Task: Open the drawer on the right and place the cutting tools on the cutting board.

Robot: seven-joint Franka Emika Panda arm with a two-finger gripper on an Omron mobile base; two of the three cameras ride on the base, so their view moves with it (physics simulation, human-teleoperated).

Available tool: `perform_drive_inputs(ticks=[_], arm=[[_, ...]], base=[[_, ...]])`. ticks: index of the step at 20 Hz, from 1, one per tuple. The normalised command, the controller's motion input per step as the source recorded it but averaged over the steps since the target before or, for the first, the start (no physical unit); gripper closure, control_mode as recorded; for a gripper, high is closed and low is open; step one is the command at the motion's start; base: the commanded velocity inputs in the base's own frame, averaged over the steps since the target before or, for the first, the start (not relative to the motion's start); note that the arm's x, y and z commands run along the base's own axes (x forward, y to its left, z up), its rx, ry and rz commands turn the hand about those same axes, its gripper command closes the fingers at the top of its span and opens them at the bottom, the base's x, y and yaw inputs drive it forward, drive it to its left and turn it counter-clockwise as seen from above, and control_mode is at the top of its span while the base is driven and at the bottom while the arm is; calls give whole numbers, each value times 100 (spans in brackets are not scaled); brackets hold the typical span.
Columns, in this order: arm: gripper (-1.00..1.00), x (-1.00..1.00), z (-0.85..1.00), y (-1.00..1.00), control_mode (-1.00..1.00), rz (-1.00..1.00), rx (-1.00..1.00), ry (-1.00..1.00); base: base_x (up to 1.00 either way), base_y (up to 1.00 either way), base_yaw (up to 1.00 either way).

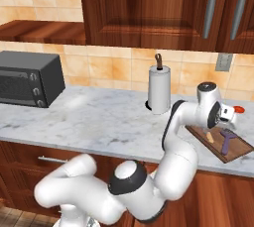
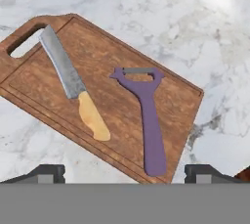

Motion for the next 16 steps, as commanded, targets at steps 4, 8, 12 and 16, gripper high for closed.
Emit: perform_drive_inputs(ticks=[4,8,12,16], arm=[[-100,-51,13,100,-100,18,0,0],[-100,-71,4,100,-100,12,-6,-1],[-100,-69,17,100,-100,7,-17,0],[-100,-79,-14,100,-100,4,-33,-3]], base=[[0,0,0],[0,0,0],[0,0,0],[0,0,0]])
